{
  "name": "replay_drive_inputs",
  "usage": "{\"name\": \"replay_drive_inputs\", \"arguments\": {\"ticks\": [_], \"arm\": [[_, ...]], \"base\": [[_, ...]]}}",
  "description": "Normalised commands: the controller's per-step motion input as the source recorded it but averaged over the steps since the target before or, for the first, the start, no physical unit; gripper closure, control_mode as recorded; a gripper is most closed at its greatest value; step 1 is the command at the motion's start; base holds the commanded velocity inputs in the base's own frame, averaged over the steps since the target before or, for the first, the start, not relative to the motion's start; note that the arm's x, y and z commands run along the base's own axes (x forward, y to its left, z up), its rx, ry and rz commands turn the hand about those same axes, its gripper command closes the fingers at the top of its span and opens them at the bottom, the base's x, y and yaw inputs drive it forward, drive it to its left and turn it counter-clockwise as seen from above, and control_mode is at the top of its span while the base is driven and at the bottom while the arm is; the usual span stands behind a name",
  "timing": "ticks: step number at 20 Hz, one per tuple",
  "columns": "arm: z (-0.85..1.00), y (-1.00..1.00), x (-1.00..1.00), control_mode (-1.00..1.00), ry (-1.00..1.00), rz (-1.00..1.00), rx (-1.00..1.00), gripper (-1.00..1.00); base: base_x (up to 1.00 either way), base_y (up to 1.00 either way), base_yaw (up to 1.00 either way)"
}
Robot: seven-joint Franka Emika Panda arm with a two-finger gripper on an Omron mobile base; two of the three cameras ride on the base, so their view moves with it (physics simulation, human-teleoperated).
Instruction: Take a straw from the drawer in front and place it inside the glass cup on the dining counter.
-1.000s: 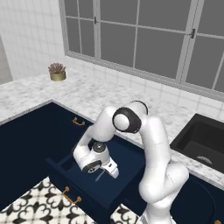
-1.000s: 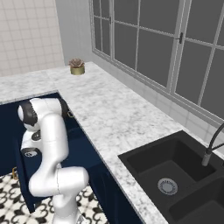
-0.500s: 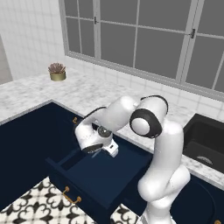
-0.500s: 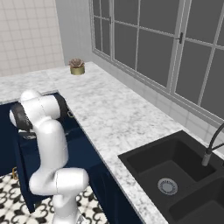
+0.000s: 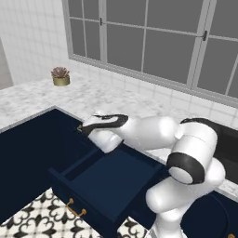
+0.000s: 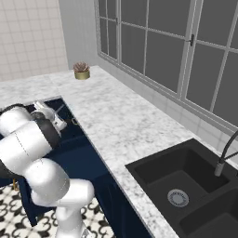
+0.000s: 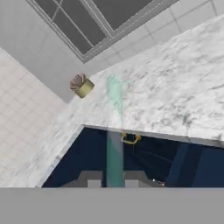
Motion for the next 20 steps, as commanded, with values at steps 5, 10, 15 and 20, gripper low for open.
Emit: {"name": "replay_drive_inputs", "arguments": {"ticks": [5,10,15,20], "arm": [[0.53,-0.62,-0.33,-1.00,-0.70,0.59,0.00,1.00],[0.56,-0.78,-0.80,-1.00,-0.52,0.55,-0.03,1.00],[0.14,-0.95,-1.00,-1.00,-0.35,0.40,-0.21,1.00],[-0.18,-0.93,-1.00,-1.00,-0.19,0.17,-0.39,1.00]], "base": [[0.00,0.00,0.00],[0.00,0.00,0.00],[0.00,0.00,0.00],[0.00,0.00,0.00]]}}
